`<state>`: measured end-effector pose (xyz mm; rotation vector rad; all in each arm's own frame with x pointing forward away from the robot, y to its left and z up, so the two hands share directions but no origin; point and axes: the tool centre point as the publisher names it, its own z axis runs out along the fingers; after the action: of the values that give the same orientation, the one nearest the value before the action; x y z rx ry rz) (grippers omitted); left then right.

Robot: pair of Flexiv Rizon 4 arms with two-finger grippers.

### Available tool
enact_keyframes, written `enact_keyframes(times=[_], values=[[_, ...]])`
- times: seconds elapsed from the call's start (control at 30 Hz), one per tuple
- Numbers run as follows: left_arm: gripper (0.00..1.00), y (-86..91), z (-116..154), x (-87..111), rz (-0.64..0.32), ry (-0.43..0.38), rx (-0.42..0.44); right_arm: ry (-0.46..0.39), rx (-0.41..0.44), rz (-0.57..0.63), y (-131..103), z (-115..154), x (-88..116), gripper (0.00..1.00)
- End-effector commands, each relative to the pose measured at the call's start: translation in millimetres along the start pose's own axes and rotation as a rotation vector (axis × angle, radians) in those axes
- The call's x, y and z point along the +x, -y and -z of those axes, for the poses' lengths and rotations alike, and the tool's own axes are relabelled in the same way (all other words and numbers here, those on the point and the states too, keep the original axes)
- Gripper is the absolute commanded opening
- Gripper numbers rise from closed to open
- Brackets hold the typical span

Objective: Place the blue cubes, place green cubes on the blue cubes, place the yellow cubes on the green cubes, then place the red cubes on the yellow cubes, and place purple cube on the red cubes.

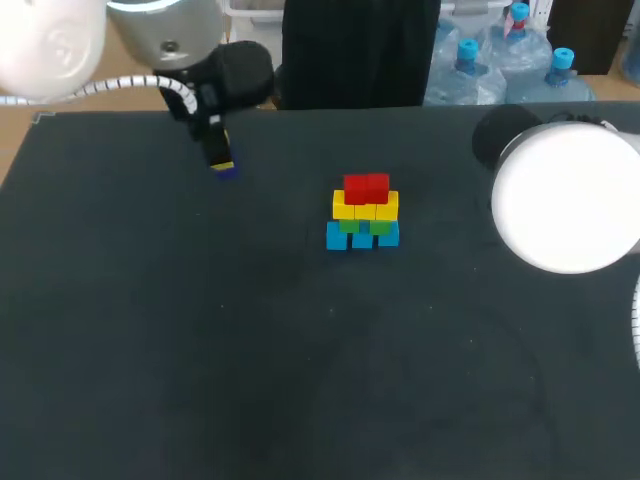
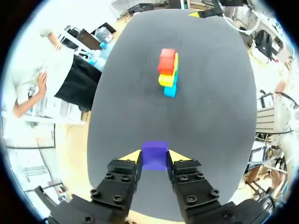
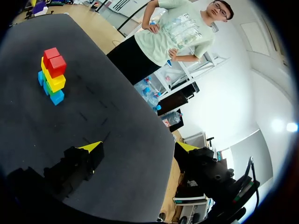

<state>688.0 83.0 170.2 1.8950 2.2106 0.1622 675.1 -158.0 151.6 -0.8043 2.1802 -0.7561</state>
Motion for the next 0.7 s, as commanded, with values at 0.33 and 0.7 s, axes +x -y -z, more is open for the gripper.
enact_keyframes(times=[0.33, 0.7], values=[[0.00, 15.3, 15, -72.0, -0.158, 0.083, -0.016, 0.003, 0.001, -0.001, 0, 0, 1, 1.00], [0.00, 27.0, -11, -115.1, -0.296, 0.027, 0.036, 0.003, 0.001, -0.001, 0, 0, 1, 1.00]])
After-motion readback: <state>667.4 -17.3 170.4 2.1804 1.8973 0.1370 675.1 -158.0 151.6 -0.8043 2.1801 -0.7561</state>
